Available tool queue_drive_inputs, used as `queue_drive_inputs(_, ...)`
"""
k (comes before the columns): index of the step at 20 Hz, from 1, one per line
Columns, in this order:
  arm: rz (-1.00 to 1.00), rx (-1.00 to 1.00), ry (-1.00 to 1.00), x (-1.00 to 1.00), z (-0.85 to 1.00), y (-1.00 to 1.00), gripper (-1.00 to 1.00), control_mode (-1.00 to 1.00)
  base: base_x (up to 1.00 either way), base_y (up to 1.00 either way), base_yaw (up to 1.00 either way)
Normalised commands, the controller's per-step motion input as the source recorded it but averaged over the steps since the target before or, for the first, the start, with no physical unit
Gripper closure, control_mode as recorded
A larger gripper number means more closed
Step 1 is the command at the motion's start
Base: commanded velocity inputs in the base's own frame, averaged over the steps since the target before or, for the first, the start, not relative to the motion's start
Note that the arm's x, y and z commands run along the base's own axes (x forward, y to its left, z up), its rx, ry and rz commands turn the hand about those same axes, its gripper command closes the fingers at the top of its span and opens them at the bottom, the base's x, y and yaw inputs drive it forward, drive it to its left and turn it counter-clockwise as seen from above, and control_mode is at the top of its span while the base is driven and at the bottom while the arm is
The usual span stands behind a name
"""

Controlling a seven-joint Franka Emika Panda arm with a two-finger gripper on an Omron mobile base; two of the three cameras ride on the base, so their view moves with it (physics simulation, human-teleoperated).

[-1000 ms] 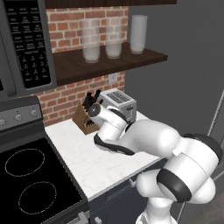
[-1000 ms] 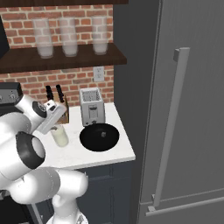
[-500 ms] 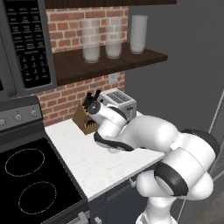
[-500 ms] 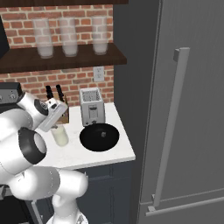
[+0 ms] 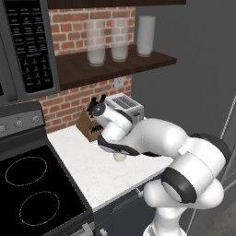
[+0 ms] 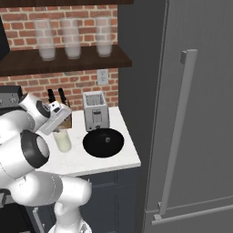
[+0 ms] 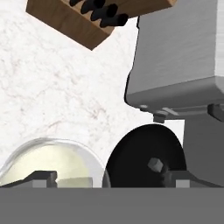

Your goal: Grab a lemon wedge from the fridge and one ice cube from the ice bowl, and put them in the glass of lemonade.

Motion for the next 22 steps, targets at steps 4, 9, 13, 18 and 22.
queue_drive_inputs(4,-0.13,0.09,0.0,0.0,0.02,0.0,-1.0,-1.0,0.0,0.0,0.0)
queue_drive_inputs(9,-0.12,0.08,0.0,0.0,0.0,0.0,-1.0,-1.0,0.0,0.0,0.0)
queue_drive_inputs(13,-0.14,0.1,-0.03,0.01,0.24,0.0,-1.0,-1.0,0.0,0.0,0.0)
queue_drive_inputs(18,-0.16,0.1,-0.16,0.0,0.43,0.0,-1.0,-1.0,0.0,0.0,0.0)
queue_drive_inputs(22,-0.03,0.09,-0.32,-0.58,-0.04,-0.05,-1.0,-1.0,0.0,0.0,0.0)
